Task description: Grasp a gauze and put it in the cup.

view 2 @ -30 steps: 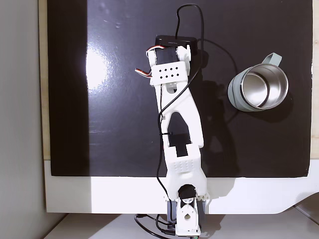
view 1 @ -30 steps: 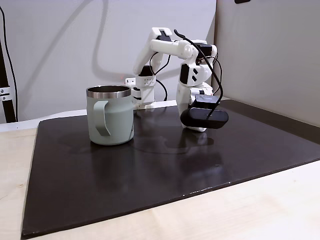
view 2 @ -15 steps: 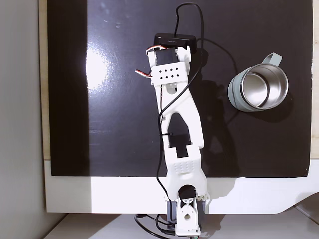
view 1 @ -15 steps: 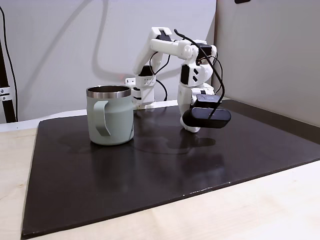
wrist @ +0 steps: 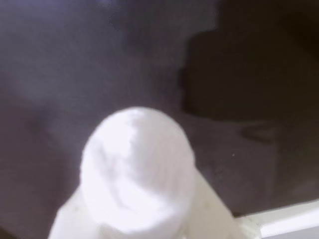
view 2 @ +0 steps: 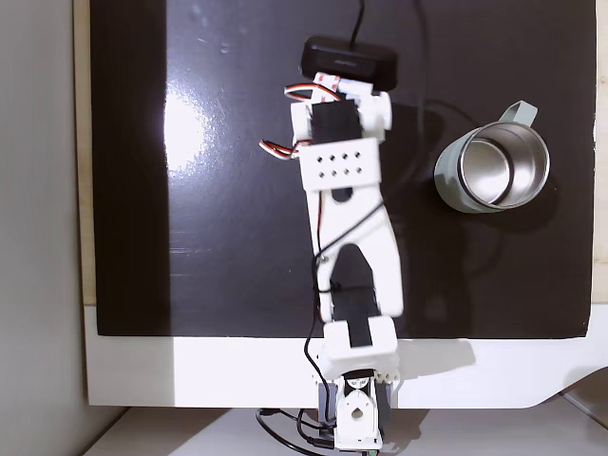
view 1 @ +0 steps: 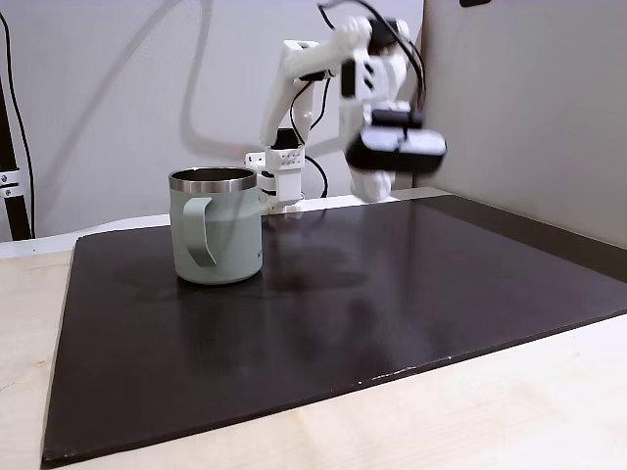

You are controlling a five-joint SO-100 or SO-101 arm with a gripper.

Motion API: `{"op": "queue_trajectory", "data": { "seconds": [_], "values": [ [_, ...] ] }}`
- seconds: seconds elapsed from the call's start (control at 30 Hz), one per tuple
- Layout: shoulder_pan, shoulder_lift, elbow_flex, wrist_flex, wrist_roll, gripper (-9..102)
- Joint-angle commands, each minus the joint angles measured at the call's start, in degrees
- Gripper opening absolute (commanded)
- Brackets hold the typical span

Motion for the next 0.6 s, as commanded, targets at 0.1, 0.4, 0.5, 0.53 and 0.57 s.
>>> {"op": "queue_trajectory", "data": {
  "seconds": [0.1, 0.4, 0.5, 0.53, 0.57],
  "values": [
    [6.33, 14.33, -4.75, 0.62, 0.26, 0],
    [22.41, 16.79, -13.36, 0.53, 0.18, 0],
    [28.3, 14.85, -16.52, 0.44, -0.35, 0],
    [30.15, 14.24, -17.58, 0.44, -0.62, 0],
    [32.08, 13.62, -18.54, 0.44, -1.05, 0]
  ]
}}
